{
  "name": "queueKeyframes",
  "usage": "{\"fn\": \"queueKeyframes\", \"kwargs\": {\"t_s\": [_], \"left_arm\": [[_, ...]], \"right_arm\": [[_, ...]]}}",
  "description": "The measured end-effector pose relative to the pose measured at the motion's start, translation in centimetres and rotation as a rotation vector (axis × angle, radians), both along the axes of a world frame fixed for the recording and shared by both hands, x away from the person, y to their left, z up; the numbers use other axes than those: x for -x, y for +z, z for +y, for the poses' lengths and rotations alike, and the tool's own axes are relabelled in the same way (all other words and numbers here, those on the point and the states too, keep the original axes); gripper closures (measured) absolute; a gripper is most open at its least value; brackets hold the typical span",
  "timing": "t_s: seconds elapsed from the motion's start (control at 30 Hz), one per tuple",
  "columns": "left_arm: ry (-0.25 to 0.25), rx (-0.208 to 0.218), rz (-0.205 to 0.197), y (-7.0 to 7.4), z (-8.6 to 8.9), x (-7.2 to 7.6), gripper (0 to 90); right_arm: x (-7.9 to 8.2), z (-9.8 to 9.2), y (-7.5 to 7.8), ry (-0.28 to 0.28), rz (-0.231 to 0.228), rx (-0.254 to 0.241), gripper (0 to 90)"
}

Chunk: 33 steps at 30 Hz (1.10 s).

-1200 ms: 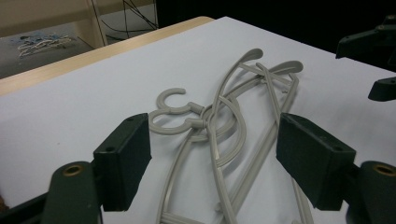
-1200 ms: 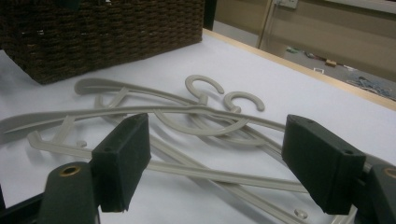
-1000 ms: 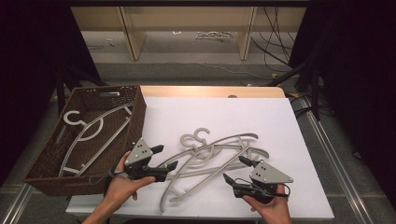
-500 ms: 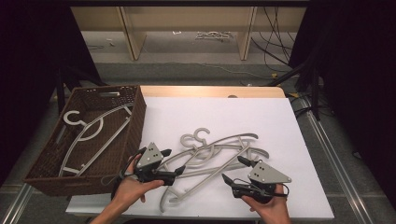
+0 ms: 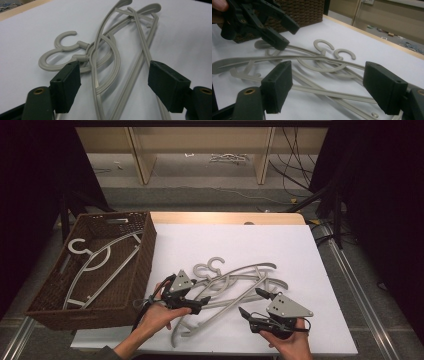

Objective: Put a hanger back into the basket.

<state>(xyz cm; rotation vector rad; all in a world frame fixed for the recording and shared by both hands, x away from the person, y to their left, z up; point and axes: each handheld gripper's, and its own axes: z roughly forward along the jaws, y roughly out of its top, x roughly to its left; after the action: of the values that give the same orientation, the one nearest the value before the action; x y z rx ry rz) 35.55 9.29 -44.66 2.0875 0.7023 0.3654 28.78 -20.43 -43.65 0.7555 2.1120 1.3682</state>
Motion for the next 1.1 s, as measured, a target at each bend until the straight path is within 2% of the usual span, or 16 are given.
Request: {"fn": "queueKeyframes", "kwargs": {"t_s": [0.03, 0.07, 0.1, 0.2, 0.23, 0.27, 0.37, 0.4, 0.43, 0.47, 0.53, 0.57, 0.6, 0.93, 1.03, 1.1], "left_arm": [[0.016, 0.014, 0.013, -0.2, -0.2, 0.1, 26.4], [0.01, 0.007, 0.013, -0.2, -0.2, 0.0, 26.5], [0.009, 0.033, 0.014, -0.4, -0.4, -0.1, 26.5], [-0.001, 0.008, 0.021, -0.3, -0.4, -0.4, 27.0], [-0.006, 0.005, 0.015, -0.4, -0.5, -0.6, 27.2], [0.014, 0.017, 0.026, -0.5, -0.6, -0.7, 27.3], [0.008, 0.009, 0.039, -0.8, -0.9, -1.0, 27.6], [-0.003, -0.012, 0.038, -0.8, -1.0, -1.2, 27.6], [0.003, -0.013, 0.044, -0.9, -1.2, -1.2, 27.8], [-0.001, -0.036, 0.032, -0.9, -1.3, -1.3, 28.0], [-0.003, -0.044, 0.039, -1.0, -1.6, -1.5, 28.6], [-0.005, -0.061, 0.04, -1.0, -1.6, -1.6, 29.0], [0.017, -0.063, 0.057, -1.1, -1.7, -1.7, 29.2], [0.045, -0.064, 0.159, -1.7, -1.9, -3.7, 43.3], [0.05, -0.086, 0.177, -2.0, -2.2, -4.2, 47.1], [0.033, -0.102, 0.201, -2.2, -2.5, -4.4, 49.7]], "right_arm": [[0.1, 0.1, 0.0, 0.002, 0.0, 0.002, 24.9], [0.1, 0.1, 0.0, 0.0, -0.005, 0.001, 24.9], [0.1, 0.1, 0.0, 0.0, -0.001, 0.003, 24.9], [0.1, 0.2, 0.0, 0.001, 0.001, 0.008, 24.9], [0.1, 0.2, 0.0, 0.001, 0.0, 0.009, 24.9], [0.1, 0.2, 0.0, 0.001, 0.0, 0.009, 24.9], [0.0, 0.2, 0.0, 0.003, -0.001, 0.009, 24.9], [0.0, 0.2, 0.0, 0.003, -0.001, 0.009, 24.9], [0.0, 0.2, 0.0, 0.003, 0.0, 0.008, 24.9], [0.0, 0.2, 0.0, 0.004, 0.0, 0.009, 24.9], [0.1, 0.2, 0.0, 0.006, 0.001, 0.009, 25.0], [0.1, 0.3, 0.0, 0.006, 0.0, 0.007, 25.0], [0.1, 0.3, 0.0, 0.007, -0.001, 0.009, 25.0], [0.0, 0.4, 0.0, 0.018, -0.001, 0.014, 25.2], [0.0, 0.5, 0.0, 0.021, 0.0, 0.017, 25.2], [0.0, 0.5, 0.0, 0.024, -0.002, 0.018, 25.2]]}}
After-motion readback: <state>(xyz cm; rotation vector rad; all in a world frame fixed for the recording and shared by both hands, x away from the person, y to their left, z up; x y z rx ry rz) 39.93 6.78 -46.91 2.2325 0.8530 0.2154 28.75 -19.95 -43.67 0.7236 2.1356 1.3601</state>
